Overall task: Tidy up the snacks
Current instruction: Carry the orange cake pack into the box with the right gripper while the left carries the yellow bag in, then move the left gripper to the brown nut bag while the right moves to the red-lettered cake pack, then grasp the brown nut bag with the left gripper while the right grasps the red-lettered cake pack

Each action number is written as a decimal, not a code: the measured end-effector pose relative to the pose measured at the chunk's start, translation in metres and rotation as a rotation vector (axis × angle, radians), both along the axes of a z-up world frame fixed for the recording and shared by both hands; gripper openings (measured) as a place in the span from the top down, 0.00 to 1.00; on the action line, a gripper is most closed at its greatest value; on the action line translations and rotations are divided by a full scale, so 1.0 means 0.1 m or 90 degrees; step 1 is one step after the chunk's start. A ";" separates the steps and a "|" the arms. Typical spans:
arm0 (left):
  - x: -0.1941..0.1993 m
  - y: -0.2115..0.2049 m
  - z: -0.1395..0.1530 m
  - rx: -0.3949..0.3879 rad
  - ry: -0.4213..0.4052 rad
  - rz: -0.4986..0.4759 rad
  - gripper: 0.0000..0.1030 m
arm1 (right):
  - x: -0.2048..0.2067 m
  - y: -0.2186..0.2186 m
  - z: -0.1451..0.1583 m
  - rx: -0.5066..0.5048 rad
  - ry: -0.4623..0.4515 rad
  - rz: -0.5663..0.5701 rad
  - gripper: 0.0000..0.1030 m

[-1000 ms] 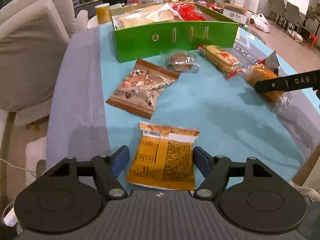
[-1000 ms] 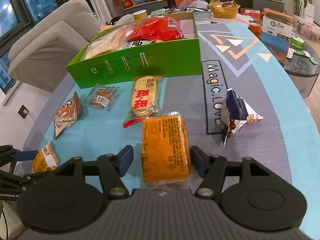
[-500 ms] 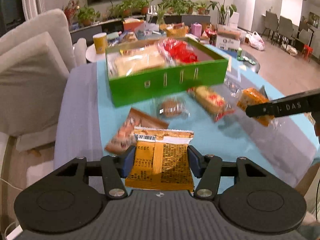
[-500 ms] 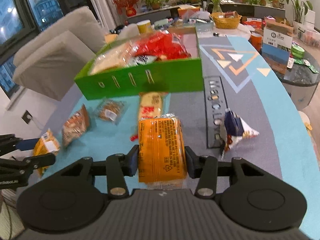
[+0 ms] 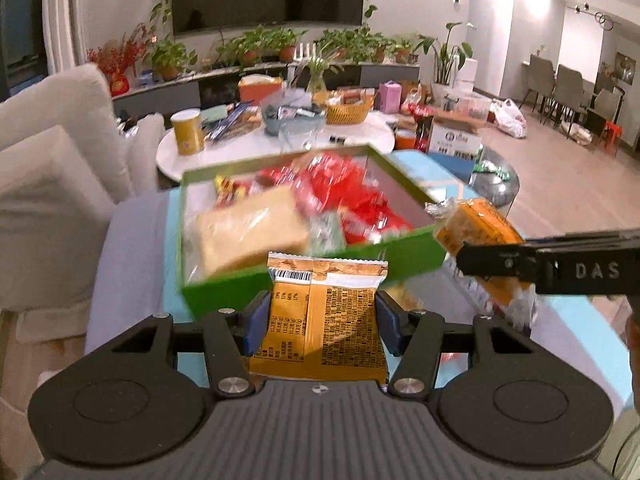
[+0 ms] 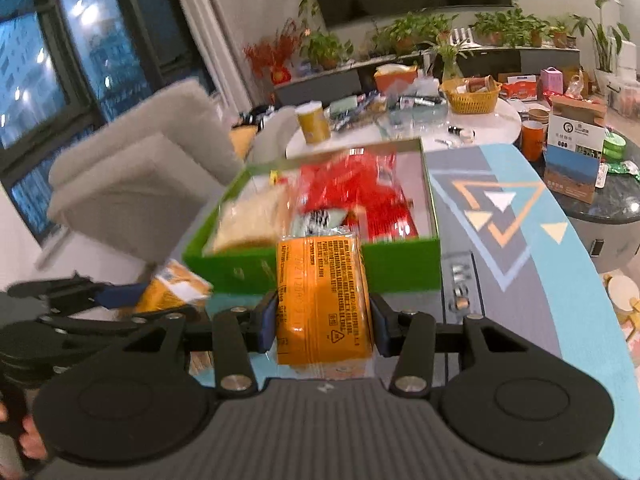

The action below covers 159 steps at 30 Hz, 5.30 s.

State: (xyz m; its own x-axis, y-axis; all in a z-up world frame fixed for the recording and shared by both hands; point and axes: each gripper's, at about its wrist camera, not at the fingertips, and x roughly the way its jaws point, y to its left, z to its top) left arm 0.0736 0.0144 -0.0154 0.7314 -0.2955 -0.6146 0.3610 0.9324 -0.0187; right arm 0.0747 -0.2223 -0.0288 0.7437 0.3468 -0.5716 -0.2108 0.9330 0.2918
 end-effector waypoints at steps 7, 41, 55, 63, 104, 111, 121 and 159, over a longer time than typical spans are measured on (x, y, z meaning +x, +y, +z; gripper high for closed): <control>0.30 -0.18 0.03 -0.035 -0.005 -0.012 0.49 | 0.14 -0.06 0.20 0.011 -0.032 -0.021 0.48; 1.27 -0.61 -0.25 -0.068 0.073 -0.021 0.49 | 1.11 -0.47 -0.04 0.097 0.046 -0.061 0.48; 1.33 -0.55 -0.25 -0.088 0.092 -0.024 0.48 | 1.20 -0.41 -0.08 0.080 0.055 -0.070 0.41; 1.18 -0.43 -0.13 -0.081 0.066 -0.010 0.48 | 1.10 -0.38 0.01 0.071 0.040 -0.071 0.41; -0.12 0.57 -0.68 0.088 0.068 -0.013 0.33 | 0.19 0.04 -0.15 0.004 0.070 -0.008 0.17; -0.05 0.58 -0.77 0.108 0.078 -0.020 0.33 | 0.19 0.13 -0.31 -0.022 0.101 -0.003 0.17; 0.04 0.59 -0.86 0.100 0.090 -0.012 0.32 | 0.27 0.20 -0.49 -0.042 0.132 -0.004 0.17; -0.18 0.51 -0.74 0.039 0.096 0.024 0.38 | 0.19 0.32 -0.56 -0.114 0.091 0.000 0.58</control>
State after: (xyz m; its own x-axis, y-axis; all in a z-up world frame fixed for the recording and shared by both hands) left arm 0.0555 0.0658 -0.0897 0.6397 -0.2275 -0.7342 0.3230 0.9463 -0.0118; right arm 0.0939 -0.1904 -0.0850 0.6503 0.2303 -0.7240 -0.1793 0.9725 0.1483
